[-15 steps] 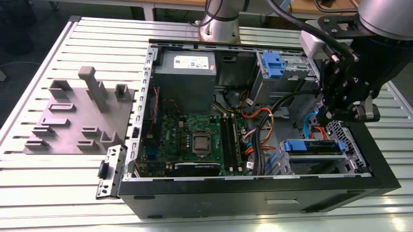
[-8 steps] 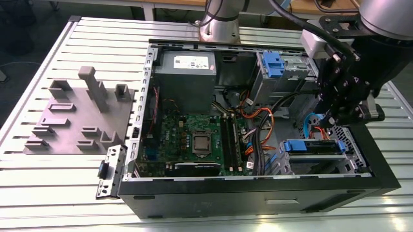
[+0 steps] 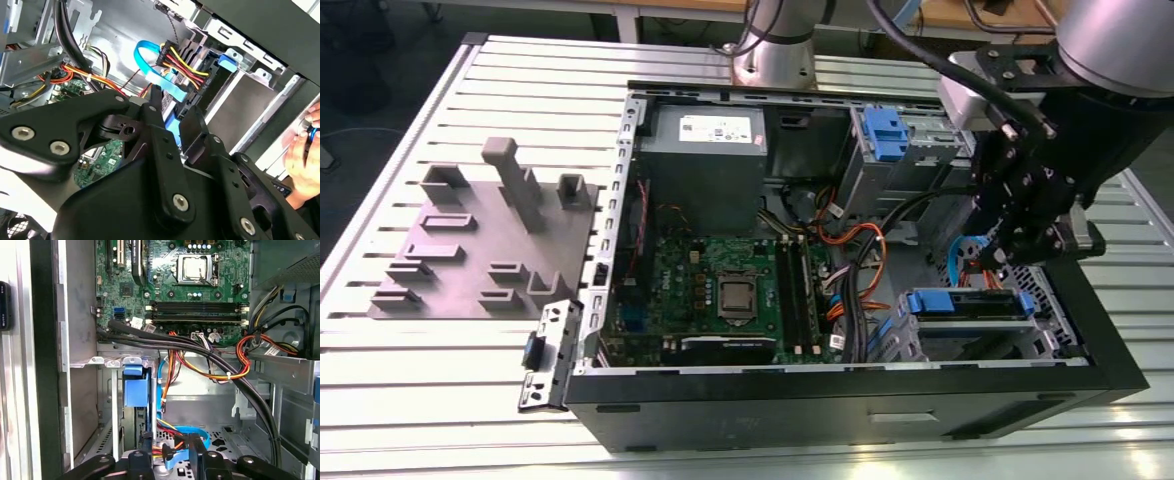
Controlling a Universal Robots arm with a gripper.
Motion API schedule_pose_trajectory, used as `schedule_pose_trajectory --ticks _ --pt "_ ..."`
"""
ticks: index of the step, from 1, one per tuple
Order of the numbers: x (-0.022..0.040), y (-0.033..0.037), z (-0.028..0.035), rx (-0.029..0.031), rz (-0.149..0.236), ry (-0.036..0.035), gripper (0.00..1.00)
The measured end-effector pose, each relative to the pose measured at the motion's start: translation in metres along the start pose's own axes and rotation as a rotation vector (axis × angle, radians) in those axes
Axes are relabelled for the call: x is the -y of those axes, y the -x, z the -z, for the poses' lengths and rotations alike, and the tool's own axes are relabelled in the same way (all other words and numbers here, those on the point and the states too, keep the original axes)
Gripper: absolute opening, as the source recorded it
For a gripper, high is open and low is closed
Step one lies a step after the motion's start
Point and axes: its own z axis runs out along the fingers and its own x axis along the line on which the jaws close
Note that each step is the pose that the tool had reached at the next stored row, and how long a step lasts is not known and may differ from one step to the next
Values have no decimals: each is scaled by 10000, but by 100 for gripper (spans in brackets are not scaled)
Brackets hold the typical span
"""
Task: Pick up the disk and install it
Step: 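Insert the second disk wire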
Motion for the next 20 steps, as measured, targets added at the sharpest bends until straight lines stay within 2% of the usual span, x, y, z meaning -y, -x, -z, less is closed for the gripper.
schedule_pose_trajectory --ticks 6,7,8,9,11,17,20 --pt "34 19 -41 -1 -1 146 40" --pt "35 19 -54 1 -1 156 34" --pt "34 18 -66 3 -3 157 28" --pt "33 18 -76 3 -3 157 28" --pt "33 19 -92 3 -1 158 16" --pt "33 14 -99 7 -2 158 16" --pt "32 -11 -102 5 -1 157 16"
